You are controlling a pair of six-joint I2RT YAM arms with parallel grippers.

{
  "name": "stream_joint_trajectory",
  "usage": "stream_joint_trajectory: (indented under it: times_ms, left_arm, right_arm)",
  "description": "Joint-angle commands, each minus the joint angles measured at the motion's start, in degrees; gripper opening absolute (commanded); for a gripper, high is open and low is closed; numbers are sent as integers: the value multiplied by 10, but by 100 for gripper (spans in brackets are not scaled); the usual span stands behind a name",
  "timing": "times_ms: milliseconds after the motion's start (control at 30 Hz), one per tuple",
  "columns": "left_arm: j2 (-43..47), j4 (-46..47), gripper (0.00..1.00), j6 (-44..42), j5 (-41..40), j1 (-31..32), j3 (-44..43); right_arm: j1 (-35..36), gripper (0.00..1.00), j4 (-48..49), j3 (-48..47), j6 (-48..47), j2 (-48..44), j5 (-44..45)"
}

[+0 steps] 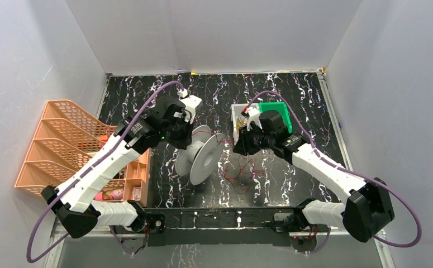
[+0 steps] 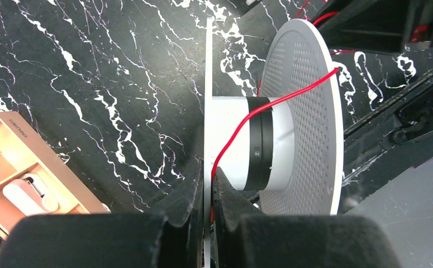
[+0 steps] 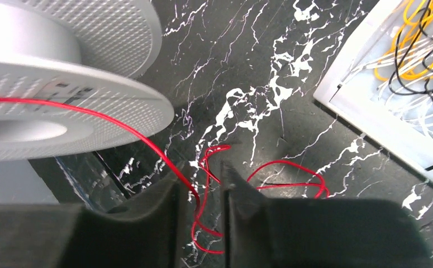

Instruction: Wrap the cables

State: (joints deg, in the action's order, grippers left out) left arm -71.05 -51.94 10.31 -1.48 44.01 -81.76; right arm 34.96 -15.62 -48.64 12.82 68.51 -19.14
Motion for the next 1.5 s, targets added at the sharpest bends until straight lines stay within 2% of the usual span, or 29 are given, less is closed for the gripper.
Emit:
stream_joint_trajectory:
  times_ms: [0,167,467,533,733,967,1167,1400,1467]
  left_arm:
    - [31,-10,0,10,22,2,-47]
    - [36,-25,0,8,32,2,-55]
    - [49,-36,0,10,92,2,-92]
    - [52,-32,0,12,102,2,-101]
    - [62,-7,0,40,64,2,-122]
    - [84,67,0,74,32,2,-116]
    - [92,105,0,85,28,2,-123]
    - [104,136,0,104,13,2,-138]
    - [108,142,0,107,8,2,-141]
  right_arm:
    - [0,23,49,8,4,1,27]
    - [-14,0,44,3,5,-21,81]
    - [-35,0,42,13,21,-60,128]
    - [-35,0,46,20,22,-56,110]
    - [-35,0,93,66,37,-60,42]
    - [-34,18,196,130,85,-63,-43]
    - [-27,34,286,165,117,-62,-81]
    - [-12,58,359,187,149,-52,-76]
    - [-6,62,376,193,159,-46,-67]
